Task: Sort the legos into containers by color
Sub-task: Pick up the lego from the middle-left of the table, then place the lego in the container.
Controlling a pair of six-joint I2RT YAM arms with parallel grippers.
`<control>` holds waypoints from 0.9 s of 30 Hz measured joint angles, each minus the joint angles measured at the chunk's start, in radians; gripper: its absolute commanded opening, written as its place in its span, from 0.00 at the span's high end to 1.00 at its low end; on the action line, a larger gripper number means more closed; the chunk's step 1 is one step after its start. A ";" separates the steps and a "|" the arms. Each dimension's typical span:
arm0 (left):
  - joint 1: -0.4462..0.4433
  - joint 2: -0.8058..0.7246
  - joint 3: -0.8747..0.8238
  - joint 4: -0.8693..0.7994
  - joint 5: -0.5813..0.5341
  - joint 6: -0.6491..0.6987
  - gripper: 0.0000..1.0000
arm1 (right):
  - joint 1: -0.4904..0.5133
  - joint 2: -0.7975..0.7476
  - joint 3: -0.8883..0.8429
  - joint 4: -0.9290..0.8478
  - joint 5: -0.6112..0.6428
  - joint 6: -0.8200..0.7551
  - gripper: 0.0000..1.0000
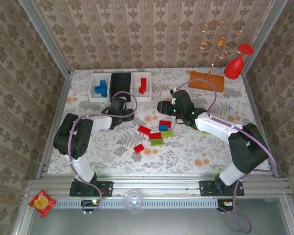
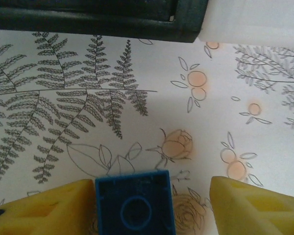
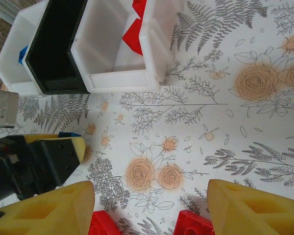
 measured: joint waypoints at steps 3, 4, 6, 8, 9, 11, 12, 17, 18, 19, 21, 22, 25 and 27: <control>-0.015 0.028 0.037 -0.037 -0.049 0.039 0.51 | 0.000 -0.017 -0.010 0.000 0.000 0.000 0.36; -0.021 0.035 0.047 -0.043 -0.059 0.049 0.55 | 0.000 -0.024 -0.013 0.000 0.000 0.000 0.36; -0.030 0.043 0.055 -0.047 -0.081 0.065 0.61 | 0.000 -0.043 -0.020 0.000 0.000 -0.003 0.33; -0.035 0.043 0.055 -0.050 -0.092 0.077 0.66 | 0.000 -0.069 -0.032 0.000 0.000 -0.016 0.29; -0.037 0.042 0.055 -0.050 -0.096 0.080 0.67 | 0.000 -0.083 -0.039 -0.001 -0.001 -0.025 0.28; -0.038 0.023 0.040 -0.050 -0.105 0.083 0.70 | 0.005 -0.121 -0.063 -0.001 0.000 -0.050 0.25; -0.038 0.002 0.026 -0.049 -0.108 0.084 0.71 | 0.009 -0.137 -0.074 0.000 0.000 -0.060 0.24; 0.076 -0.250 -0.042 -0.047 -0.107 0.084 0.71 | 0.066 -0.230 -0.136 0.000 0.009 -0.129 0.17; 0.120 -0.283 -0.034 -0.041 -0.103 0.084 0.71 | 0.078 -0.243 -0.146 0.002 0.011 -0.139 0.15; 0.170 -0.309 -0.016 -0.035 -0.100 0.084 0.71 | 0.089 -0.253 -0.156 0.006 0.012 -0.153 0.11; 0.257 -0.313 0.031 -0.024 -0.091 0.083 0.70 | 0.111 -0.257 -0.172 0.019 0.018 -0.177 0.07; 0.293 -0.299 0.059 -0.023 -0.087 0.080 0.70 | 0.122 -0.256 -0.177 0.023 0.024 -0.185 0.06; 0.365 -0.206 0.163 -0.024 -0.055 0.072 0.70 | 0.145 -0.254 -0.186 0.029 0.034 -0.204 0.04; 0.391 -0.114 0.250 -0.037 -0.027 0.070 0.69 | 0.150 -0.253 -0.186 0.031 0.034 -0.207 0.04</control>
